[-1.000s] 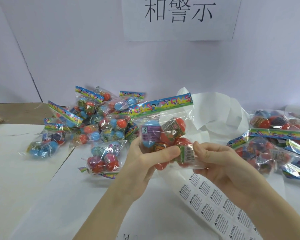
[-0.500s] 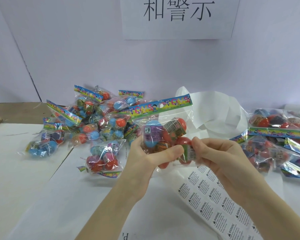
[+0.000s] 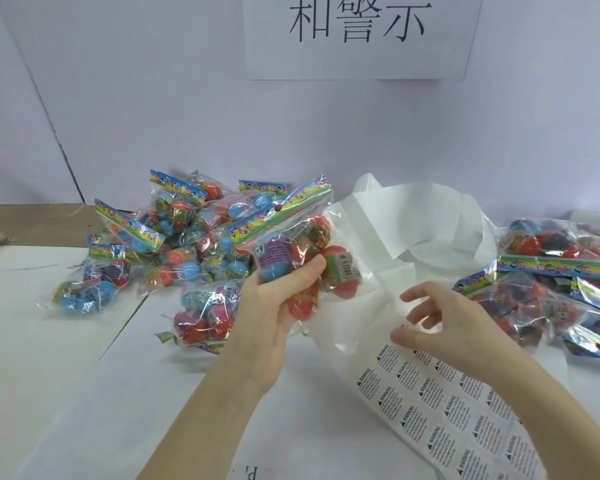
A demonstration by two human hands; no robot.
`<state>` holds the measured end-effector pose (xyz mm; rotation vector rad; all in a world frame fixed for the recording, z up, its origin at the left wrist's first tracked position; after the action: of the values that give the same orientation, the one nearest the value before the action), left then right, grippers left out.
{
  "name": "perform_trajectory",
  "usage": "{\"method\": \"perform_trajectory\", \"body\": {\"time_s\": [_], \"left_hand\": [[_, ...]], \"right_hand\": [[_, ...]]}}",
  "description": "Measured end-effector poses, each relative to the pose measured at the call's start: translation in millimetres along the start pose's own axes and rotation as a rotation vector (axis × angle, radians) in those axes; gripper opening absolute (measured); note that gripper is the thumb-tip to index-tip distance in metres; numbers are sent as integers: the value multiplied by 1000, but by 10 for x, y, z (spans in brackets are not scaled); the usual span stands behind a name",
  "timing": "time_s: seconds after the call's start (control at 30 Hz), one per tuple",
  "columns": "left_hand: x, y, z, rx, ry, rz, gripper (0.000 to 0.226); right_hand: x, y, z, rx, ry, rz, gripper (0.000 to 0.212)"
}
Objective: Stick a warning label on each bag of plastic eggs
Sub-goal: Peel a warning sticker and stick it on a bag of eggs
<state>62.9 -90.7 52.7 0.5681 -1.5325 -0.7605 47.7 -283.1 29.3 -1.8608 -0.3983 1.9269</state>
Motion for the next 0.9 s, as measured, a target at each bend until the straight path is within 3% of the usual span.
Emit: {"method": "perform_trajectory", "body": {"time_s": [0.1, 0.17, 0.3, 0.4, 0.47, 0.67, 0.77, 0.9], "left_hand": [[15, -29, 10, -41, -47, -44, 30], [18, -40, 15, -38, -48, -85, 25], [11, -17, 9, 39, -42, -101, 17], [18, -8, 4, 79, -69, -22, 24], [12, -9, 7, 105, -76, 20, 13], [12, 1, 5, 157, -93, 45, 13], [-16, 0, -14, 181, -22, 10, 39], [-47, 15, -32, 172, 70, 27, 44]], "right_hand": [[39, -7, 7, -25, -54, 24, 41], [29, -34, -6, -31, -11, -129, 37], [-84, -115, 19, -40, 204, -629, 31], [-145, -155, 62, -103, 378, -706, 27], [-156, -181, 91, -126, 425, -735, 28], [-155, -230, 111, -164, 360, -791, 26], [-188, -227, 119, -187, 273, -847, 19], [-220, -238, 127, -220, 237, -831, 21]]}}
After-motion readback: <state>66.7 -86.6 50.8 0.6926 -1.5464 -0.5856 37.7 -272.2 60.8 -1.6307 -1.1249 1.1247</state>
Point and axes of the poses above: each hand's wrist, its own z-axis away from the middle knuckle, its own x-axis out of the palm, y = z × x, the point moved 3 cm from there along -z, towards the middle knuckle, and after that the axes turned 12 degrees about z, right-handed, at the moved point
